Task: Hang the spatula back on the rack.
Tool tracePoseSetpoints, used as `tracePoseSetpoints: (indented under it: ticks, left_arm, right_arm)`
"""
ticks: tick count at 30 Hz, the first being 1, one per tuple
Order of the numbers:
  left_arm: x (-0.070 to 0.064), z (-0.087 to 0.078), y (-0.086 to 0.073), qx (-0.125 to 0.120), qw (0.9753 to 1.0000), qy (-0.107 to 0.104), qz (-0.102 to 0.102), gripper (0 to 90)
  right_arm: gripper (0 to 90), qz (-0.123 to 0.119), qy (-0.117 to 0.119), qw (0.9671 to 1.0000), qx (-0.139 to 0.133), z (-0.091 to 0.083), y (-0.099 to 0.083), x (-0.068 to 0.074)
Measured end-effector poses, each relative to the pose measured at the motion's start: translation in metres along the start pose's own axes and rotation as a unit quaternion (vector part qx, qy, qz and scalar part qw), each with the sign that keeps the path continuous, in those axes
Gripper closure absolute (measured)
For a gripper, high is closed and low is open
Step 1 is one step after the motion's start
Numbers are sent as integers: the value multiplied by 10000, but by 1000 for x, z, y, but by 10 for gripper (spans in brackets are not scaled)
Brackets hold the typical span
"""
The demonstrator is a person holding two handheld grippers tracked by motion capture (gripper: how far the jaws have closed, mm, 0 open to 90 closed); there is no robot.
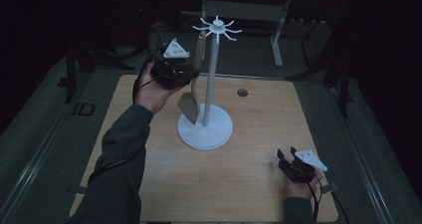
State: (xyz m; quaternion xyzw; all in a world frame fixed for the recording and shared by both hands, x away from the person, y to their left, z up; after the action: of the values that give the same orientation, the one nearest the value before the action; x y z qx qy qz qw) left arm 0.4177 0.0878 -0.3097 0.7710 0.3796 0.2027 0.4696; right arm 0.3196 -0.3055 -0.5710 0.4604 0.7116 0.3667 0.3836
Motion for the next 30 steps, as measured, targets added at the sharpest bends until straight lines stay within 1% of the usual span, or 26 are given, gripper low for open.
tracePoseSetpoints:
  ticks: [9,14,17,22,24,30]
  left_arm:
    - [0,8,0,14,10000,-31,-27,762]
    - [1,10,-2,-34,9999,-125,-107,754]
    - [1,10,-3,-46,9998,-128,-143,745]
    - [1,8,-5,-81,9997,-144,-182,668]
    - [1,5,-6,-100,9996,-197,-179,635]
    - [0,-2,-7,-154,9995,-212,-178,585]
  right_arm:
    - [457,11,2,10000,-6,0,0,0]
    - [456,14,4,10000,-7,0,0,0]
    - [455,11,6,10000,-9,0,0,0]
    - [452,11,5,10000,-6,0,0,0]
    - [451,12,5,10000,-5,0,0,0]
    - [448,3,7,10000,-7,0,0,0]
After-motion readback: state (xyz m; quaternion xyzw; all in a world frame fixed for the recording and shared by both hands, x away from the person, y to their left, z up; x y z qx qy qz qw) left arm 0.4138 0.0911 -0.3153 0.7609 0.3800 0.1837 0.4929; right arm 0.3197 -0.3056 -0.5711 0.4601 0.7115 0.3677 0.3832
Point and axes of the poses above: each handheld gripper's, and its own axes: z roughly forward along the jaws, y roughly out of its top, x roughly to its left, the point moved 3 cm from there along z, roughly forward along the jaws, and after that the axes turned 12 degrees about -z, right-handed, at the moved point
